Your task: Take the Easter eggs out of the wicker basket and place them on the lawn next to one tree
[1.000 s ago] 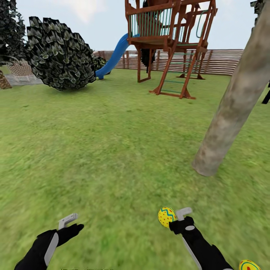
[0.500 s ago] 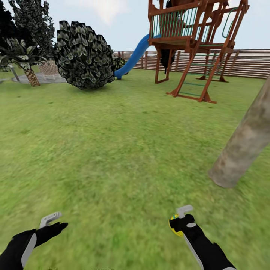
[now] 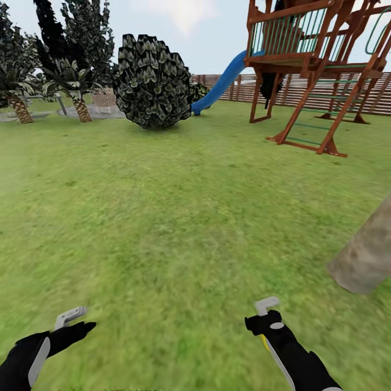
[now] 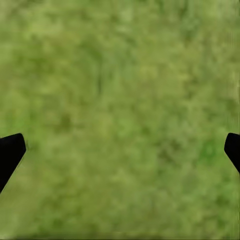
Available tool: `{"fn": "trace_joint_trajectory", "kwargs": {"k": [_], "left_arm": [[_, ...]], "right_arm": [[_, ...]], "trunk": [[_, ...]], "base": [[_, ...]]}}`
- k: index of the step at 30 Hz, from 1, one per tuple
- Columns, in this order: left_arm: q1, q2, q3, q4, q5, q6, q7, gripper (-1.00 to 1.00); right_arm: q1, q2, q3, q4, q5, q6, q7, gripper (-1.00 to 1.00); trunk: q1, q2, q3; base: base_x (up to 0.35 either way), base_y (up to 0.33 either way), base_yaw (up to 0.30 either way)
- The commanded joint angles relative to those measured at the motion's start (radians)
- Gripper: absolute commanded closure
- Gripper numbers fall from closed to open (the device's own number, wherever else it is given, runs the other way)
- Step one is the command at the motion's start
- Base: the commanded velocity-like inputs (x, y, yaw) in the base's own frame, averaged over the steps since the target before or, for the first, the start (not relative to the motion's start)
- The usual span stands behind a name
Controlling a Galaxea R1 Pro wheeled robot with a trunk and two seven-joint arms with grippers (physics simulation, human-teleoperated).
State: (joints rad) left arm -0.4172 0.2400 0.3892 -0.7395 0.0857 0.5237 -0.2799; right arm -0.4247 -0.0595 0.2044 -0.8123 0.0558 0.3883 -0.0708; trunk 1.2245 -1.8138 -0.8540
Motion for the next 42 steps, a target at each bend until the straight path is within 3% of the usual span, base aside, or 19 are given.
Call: {"fn": "trace_joint_trajectory", "kwargs": {"k": [1,17,42], "left_arm": [[-0.001,0.002,0.003,-0.001,0.008,0.009,0.000,-1.00],[-0.001,0.002,0.009,-0.001,0.010,0.013,0.001,-1.00],[-0.001,0.001,0.010,-0.001,0.011,0.016,-0.002,-1.00]], "right_arm": [[0.000,0.000,0.007,-0.002,0.006,0.007,-0.004,-1.00],[0.000,0.003,0.007,-0.002,0.007,0.006,-0.004,-1.00],[0.000,0.004,0.010,-0.022,0.007,0.003,-0.004,-1.00]], "trunk": [[-0.004,0.007,0.002],[-0.065,0.119,0.053],[-0.161,0.294,0.131]], "base": [[0.000,0.000,0.230],[-0.002,0.012,0.214],[-0.095,0.267,0.003]]}}
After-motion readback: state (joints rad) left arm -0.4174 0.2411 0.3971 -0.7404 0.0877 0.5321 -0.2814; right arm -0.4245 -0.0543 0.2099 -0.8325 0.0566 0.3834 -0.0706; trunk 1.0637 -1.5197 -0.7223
